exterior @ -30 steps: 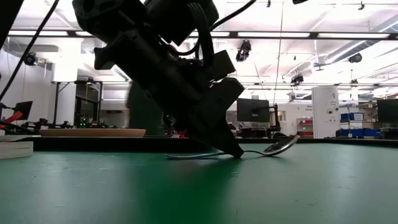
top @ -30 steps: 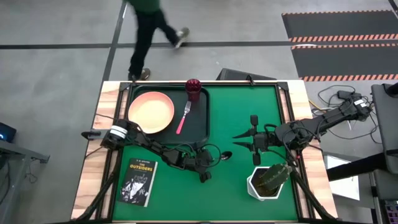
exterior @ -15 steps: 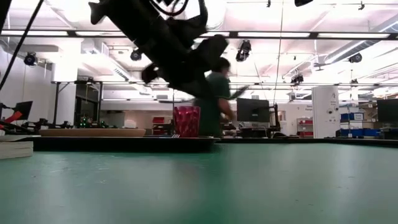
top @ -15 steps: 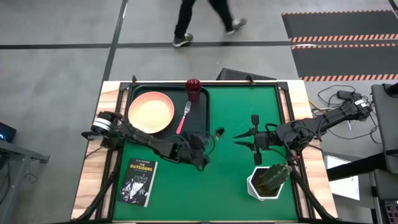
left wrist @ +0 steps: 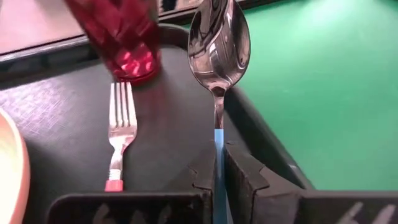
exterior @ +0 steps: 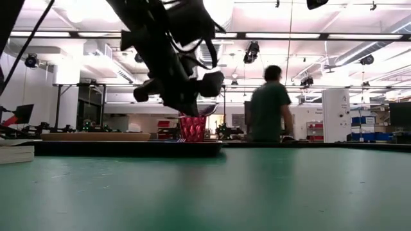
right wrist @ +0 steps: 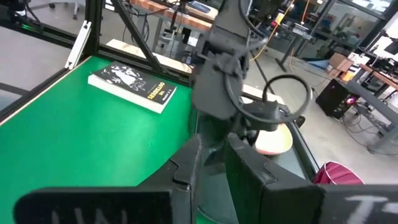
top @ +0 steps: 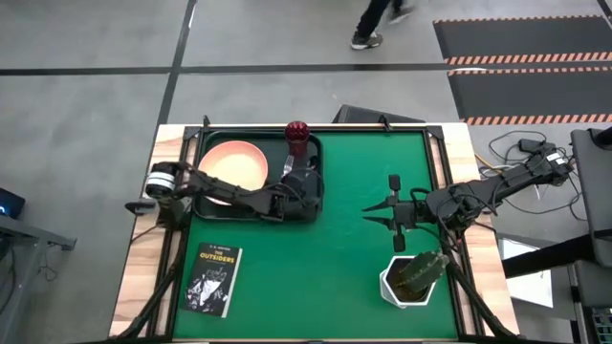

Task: Pick and place plate/cup/fork/spoon on tray
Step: Put the blue spoon on the right of the black serving tray aligned with the pink fork

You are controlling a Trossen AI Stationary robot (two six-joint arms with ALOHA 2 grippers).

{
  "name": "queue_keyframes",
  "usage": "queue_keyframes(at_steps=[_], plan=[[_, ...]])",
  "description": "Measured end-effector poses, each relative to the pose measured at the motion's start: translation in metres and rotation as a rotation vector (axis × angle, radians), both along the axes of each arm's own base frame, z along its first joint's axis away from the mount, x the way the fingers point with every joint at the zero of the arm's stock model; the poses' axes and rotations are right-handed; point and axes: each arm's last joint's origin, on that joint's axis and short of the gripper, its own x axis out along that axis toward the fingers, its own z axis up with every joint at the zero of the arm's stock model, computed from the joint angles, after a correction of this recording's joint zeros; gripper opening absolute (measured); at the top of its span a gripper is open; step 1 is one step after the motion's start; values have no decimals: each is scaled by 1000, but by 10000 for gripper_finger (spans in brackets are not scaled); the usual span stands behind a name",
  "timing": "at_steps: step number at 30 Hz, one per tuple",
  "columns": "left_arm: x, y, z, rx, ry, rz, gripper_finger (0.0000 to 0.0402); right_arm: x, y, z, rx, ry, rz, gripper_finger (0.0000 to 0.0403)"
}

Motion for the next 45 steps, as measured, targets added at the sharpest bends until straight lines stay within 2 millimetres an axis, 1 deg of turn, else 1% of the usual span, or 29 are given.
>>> queue_keyframes(at_steps=[3,6,9,12,16,38,42,45], plan=[[1,9,-8,-12,-1,42,7,0,0,0,-6,0,2,60],[3,17,-21,-30,-4,90,11,0,0,0,-16,1,4,61],[5,19,-35,-55,-10,130,13,0,0,-1,-20,8,4,59],[6,19,-40,-60,-13,138,13,-1,-1,-1,-23,14,4,60],[6,20,-42,-87,-59,179,14,-3,-1,1,-28,6,6,60],[8,21,-41,-119,-114,194,16,-3,-1,1,-27,4,6,57],[8,15,-32,-81,-56,114,16,-3,-1,-1,-23,18,4,57],[6,8,-15,-10,48,-20,16,-3,-1,-1,-16,24,1,57]])
